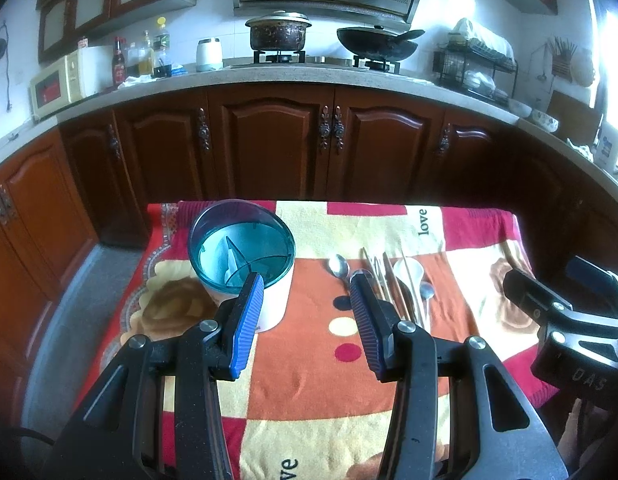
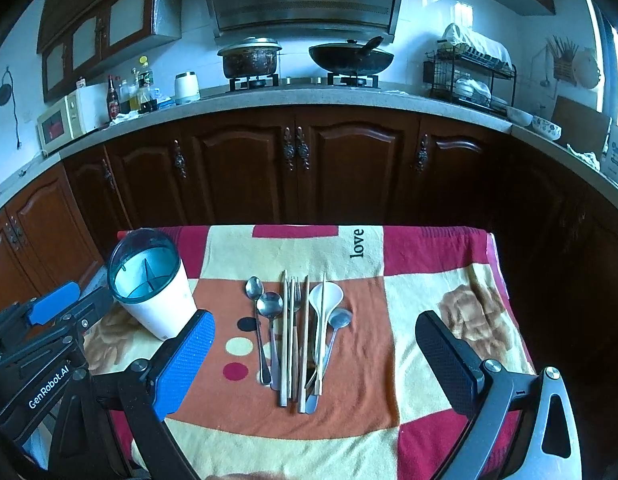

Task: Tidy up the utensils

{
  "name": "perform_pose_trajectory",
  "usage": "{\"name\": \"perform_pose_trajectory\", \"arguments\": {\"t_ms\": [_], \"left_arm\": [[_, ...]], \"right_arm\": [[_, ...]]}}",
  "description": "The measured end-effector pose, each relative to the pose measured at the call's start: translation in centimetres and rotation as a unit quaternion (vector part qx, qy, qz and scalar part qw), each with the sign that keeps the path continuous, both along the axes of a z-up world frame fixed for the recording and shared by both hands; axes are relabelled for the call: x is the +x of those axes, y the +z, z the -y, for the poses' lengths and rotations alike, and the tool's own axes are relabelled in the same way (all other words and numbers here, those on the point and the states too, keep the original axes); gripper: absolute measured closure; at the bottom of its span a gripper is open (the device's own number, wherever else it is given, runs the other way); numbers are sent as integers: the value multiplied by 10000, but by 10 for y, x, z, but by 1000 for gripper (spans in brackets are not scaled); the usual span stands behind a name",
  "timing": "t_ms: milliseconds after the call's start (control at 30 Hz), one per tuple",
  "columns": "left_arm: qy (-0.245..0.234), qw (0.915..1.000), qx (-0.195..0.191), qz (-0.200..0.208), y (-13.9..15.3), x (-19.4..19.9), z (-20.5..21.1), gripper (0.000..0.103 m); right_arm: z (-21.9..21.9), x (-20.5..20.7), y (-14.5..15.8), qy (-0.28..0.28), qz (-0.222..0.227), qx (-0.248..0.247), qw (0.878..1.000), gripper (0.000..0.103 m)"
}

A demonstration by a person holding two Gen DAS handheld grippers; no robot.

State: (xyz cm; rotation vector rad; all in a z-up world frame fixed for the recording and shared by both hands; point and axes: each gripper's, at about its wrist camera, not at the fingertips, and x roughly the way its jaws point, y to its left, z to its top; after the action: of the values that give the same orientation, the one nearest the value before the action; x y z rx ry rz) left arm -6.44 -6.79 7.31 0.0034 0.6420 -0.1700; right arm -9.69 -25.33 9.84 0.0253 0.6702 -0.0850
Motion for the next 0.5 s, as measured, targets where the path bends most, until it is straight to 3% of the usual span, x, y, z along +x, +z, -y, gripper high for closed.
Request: {"name": "perform_pose_trajectory", "arguments": {"t_ms": [500], "left_arm": [[66, 9999, -11, -107, -4, 2, -2, 58]], "right_arm": [[-2, -1, -2, 23, -63, -40, 10000, 3]]}}
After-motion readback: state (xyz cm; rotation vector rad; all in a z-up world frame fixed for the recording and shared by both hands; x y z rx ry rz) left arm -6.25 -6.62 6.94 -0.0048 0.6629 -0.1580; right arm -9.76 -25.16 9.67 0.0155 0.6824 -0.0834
